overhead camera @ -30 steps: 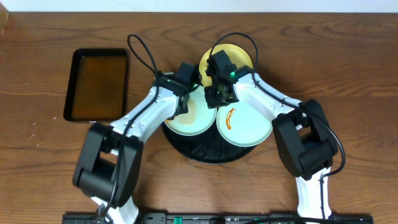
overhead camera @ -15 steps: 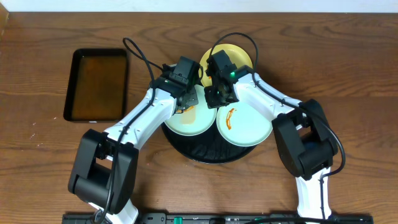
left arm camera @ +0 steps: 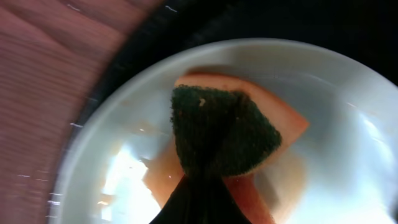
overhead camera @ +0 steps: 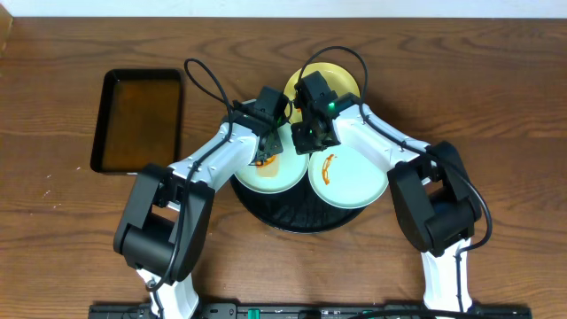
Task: Clean dirty plates on tray and stack at the side
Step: 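Scrub the left green plate with the sponge in the left gripper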
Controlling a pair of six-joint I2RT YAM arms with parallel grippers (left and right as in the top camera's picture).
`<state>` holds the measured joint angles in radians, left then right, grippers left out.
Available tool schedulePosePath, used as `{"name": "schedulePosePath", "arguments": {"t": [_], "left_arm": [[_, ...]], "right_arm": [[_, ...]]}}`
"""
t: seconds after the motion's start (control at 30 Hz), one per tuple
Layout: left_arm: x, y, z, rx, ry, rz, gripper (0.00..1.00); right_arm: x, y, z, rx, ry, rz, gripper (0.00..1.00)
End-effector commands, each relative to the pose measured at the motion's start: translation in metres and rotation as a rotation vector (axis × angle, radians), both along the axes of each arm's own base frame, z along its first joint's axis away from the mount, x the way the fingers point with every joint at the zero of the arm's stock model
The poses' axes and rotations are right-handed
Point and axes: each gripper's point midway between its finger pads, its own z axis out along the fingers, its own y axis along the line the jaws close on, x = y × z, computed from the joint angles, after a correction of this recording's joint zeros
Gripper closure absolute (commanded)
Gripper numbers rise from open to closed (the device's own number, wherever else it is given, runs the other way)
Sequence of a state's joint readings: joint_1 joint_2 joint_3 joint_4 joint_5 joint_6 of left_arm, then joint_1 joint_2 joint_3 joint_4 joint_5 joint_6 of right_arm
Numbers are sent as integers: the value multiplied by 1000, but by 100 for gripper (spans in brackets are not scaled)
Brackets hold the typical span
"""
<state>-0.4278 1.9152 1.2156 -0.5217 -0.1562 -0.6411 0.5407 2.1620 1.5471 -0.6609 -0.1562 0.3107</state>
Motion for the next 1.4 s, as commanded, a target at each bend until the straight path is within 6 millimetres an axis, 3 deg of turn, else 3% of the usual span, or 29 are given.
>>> {"name": "schedulePosePath", "arguments": {"t": [0.0,0.27,0.5,0.63,0.97,1.37], "left_arm": [[-2,44,-7,220,3,21,93],[-6,74,21,380,-24,51,92],[-4,69,61,329,-109,47,93],[-8,48,71,191,-111,18,92],[-32,-11,47,-153,41,-56,93],[-41,0,-16,-80,172,-6,92]], "right_arm": [[-6,1,-10,-15,23,2,99],[-6,1,-10,-15,23,2,99],[-6,1,-10,-15,23,2,99],[-6,1,-10,-14,22,2,99],[-6,1,-10,-14,21,2,99],[-6,1,-10,-15,23,2,99]]}}
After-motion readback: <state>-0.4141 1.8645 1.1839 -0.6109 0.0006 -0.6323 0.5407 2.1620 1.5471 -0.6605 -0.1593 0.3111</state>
